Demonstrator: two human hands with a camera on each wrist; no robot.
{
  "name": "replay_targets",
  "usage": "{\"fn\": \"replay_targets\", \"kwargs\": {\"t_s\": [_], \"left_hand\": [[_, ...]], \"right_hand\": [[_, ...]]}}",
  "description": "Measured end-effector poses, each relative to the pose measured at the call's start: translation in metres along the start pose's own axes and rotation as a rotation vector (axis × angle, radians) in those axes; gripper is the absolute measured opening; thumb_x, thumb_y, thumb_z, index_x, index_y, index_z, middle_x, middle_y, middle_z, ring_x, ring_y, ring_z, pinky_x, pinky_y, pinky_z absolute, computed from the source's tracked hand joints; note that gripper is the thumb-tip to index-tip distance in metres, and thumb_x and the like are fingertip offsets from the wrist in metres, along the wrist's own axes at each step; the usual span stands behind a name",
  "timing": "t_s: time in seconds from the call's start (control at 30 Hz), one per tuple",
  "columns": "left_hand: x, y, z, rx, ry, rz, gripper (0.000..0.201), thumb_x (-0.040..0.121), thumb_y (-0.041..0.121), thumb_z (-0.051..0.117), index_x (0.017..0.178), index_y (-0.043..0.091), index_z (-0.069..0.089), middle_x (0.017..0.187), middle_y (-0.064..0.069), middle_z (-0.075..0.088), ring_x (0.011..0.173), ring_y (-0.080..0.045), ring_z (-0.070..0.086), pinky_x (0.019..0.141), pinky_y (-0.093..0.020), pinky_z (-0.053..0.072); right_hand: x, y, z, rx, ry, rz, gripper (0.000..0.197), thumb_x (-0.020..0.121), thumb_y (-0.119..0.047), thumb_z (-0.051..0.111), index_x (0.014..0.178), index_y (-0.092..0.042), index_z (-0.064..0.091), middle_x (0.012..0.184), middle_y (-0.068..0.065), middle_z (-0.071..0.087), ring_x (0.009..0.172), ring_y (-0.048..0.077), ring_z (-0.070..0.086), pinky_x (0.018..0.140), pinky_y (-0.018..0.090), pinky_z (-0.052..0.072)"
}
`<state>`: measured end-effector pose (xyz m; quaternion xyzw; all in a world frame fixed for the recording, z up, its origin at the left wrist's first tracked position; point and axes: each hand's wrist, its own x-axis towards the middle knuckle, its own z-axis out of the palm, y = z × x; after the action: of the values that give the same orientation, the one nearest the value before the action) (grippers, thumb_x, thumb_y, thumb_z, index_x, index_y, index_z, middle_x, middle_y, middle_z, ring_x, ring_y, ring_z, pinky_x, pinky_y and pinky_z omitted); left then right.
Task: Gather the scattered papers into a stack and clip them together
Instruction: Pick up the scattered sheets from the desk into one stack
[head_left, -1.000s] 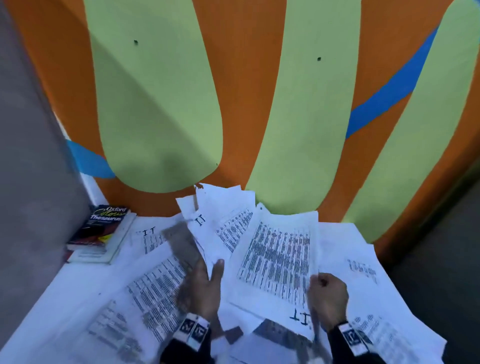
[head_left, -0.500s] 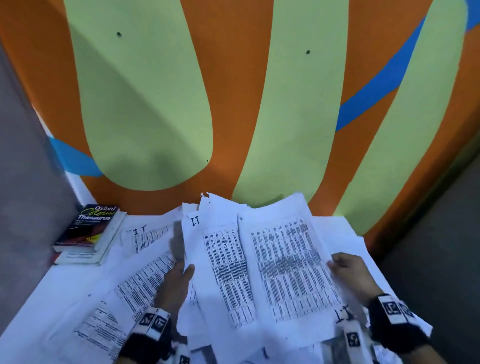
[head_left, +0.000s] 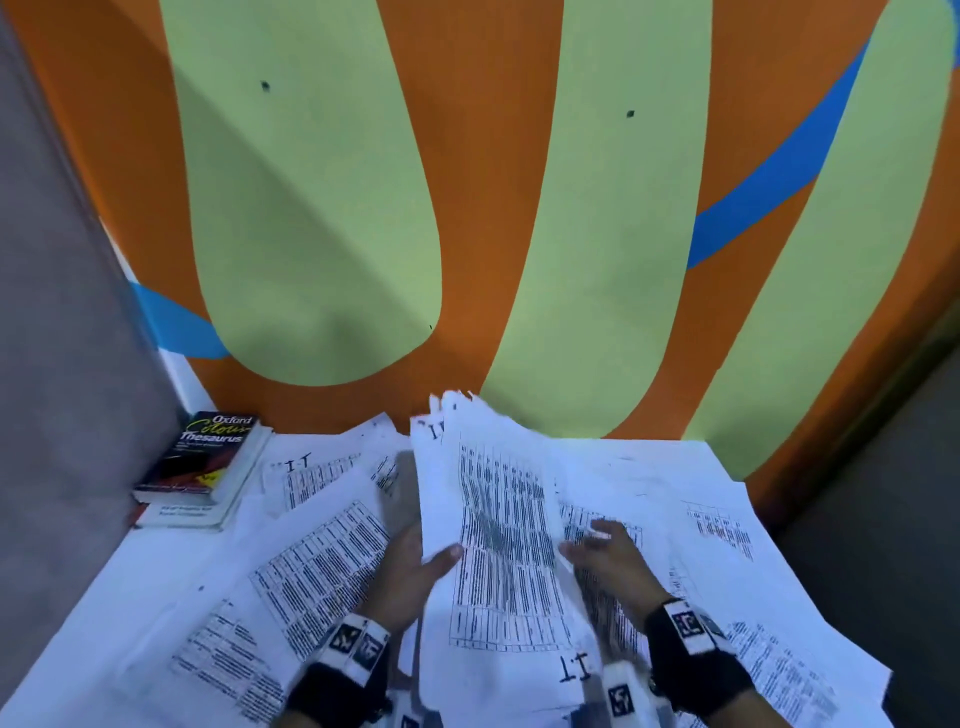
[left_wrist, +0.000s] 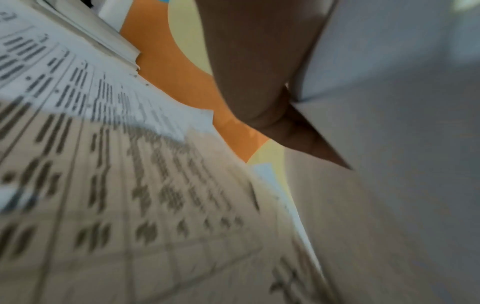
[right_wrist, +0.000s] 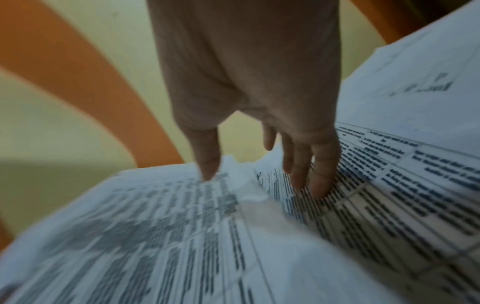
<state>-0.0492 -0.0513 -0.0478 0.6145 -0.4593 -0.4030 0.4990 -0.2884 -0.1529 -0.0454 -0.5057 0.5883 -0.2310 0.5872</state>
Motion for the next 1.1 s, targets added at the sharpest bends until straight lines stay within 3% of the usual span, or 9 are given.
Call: {"fn": "replay_targets", "kwargs": {"t_s": [0.1, 0.23, 0.3, 0.4, 0.63, 0.73, 0.87, 1.0, 1.1], "left_hand": [[0.001, 0.026, -0.016, -0.101, -0.080, 0.036, 0.042, 0.080, 0.030, 0.070, 0.120, 0.024, 0.058, 0.119, 0.009, 0.067, 0.112, -0.009, 0.062, 0.098, -0.038, 0.047], [0.003, 0.058, -0.033, -0.017, -0.109, 0.145, 0.029, 0.085, 0.029, 0.065, 0.114, 0.027, 0.059, 0.113, 0.019, 0.068, 0.109, -0.003, 0.062, 0.090, -0.025, 0.050], [0.005, 0.072, -0.037, 0.073, -0.036, 0.199, 0.022, 0.088, 0.024, 0.060, 0.110, 0.031, 0.058, 0.104, 0.024, 0.069, 0.099, 0.002, 0.064, 0.084, -0.020, 0.053], [0.013, 0.090, -0.036, 0.140, 0.182, 0.309, 0.017, 0.093, 0.019, 0.055, 0.110, 0.022, 0.054, 0.087, 0.011, 0.068, 0.079, -0.013, 0.064, 0.066, -0.014, 0.048], [0.015, 0.113, -0.026, 0.026, 0.325, 0.273, 0.056, 0.088, 0.011, 0.062, 0.133, 0.006, 0.030, 0.118, 0.002, 0.056, 0.100, -0.011, 0.057, 0.088, -0.028, 0.048], [0.021, 0.098, -0.020, 0.055, 0.303, 0.221, 0.058, 0.090, 0.009, 0.058, 0.137, 0.005, 0.025, 0.125, -0.005, 0.054, 0.117, -0.026, 0.052, 0.088, -0.014, 0.041], [0.023, 0.104, -0.011, 0.064, 0.370, 0.242, 0.035, 0.093, 0.004, 0.050, 0.124, -0.006, 0.036, 0.123, -0.013, 0.054, 0.114, -0.023, 0.053, 0.086, -0.017, 0.042], [0.018, 0.112, -0.013, -0.006, 0.394, 0.337, 0.035, 0.088, 0.001, 0.058, 0.116, 0.010, 0.039, 0.100, 0.009, 0.057, 0.084, 0.011, 0.057, 0.066, 0.001, 0.041], [0.019, 0.102, -0.011, 0.013, 0.382, 0.246, 0.040, 0.088, 0.004, 0.060, 0.122, 0.003, 0.038, 0.095, 0.004, 0.056, 0.083, -0.005, 0.057, 0.059, 0.003, 0.037]], "right_hand": [[-0.008, -0.020, -0.007, 0.293, -0.232, -0.018, 0.087, 0.083, -0.018, 0.072, 0.149, -0.015, 0.015, 0.149, 0.011, 0.038, 0.134, 0.026, 0.041, 0.112, 0.042, 0.030], [-0.026, -0.055, -0.005, 0.228, -0.225, -0.188, 0.078, 0.065, -0.031, 0.086, 0.129, -0.007, 0.048, 0.137, 0.012, 0.055, 0.124, 0.026, 0.054, 0.108, 0.051, 0.039], [-0.037, -0.074, -0.001, 0.137, -0.065, -0.360, 0.027, 0.077, -0.015, 0.078, 0.093, -0.005, 0.058, 0.097, 0.005, 0.076, 0.086, 0.007, 0.070, 0.078, 0.032, 0.058], [-0.053, -0.104, 0.002, -0.006, 0.128, -0.646, 0.045, 0.085, 0.001, 0.066, 0.059, -0.026, 0.040, 0.036, -0.018, 0.049, 0.037, -0.006, 0.046, 0.046, 0.007, 0.033], [-0.049, -0.102, 0.010, 0.099, 0.114, -0.724, 0.036, 0.082, -0.011, 0.072, 0.105, -0.017, 0.046, 0.084, -0.018, 0.046, 0.076, -0.012, 0.052, 0.077, 0.006, 0.046], [-0.046, -0.086, 0.021, 0.023, 0.180, -0.673, 0.048, 0.088, -0.017, 0.065, 0.127, -0.014, 0.037, 0.088, -0.004, 0.048, 0.091, 0.016, 0.059, 0.085, 0.040, 0.051], [-0.045, -0.084, 0.030, -0.008, 0.257, -0.721, 0.031, 0.094, -0.007, 0.053, 0.118, -0.018, 0.036, 0.077, 0.005, 0.042, 0.064, -0.003, 0.042, 0.067, 0.028, 0.038], [-0.052, -0.089, 0.027, 0.084, 0.243, -0.789, 0.049, 0.093, -0.009, 0.057, 0.134, -0.017, 0.031, 0.104, -0.009, 0.052, 0.091, -0.007, 0.055, 0.085, 0.011, 0.048], [-0.047, -0.079, 0.031, 0.007, 0.233, -0.713, 0.055, 0.093, -0.009, 0.057, 0.136, -0.024, 0.025, 0.086, -0.006, 0.044, 0.074, -0.005, 0.053, 0.072, 0.012, 0.046]]}}
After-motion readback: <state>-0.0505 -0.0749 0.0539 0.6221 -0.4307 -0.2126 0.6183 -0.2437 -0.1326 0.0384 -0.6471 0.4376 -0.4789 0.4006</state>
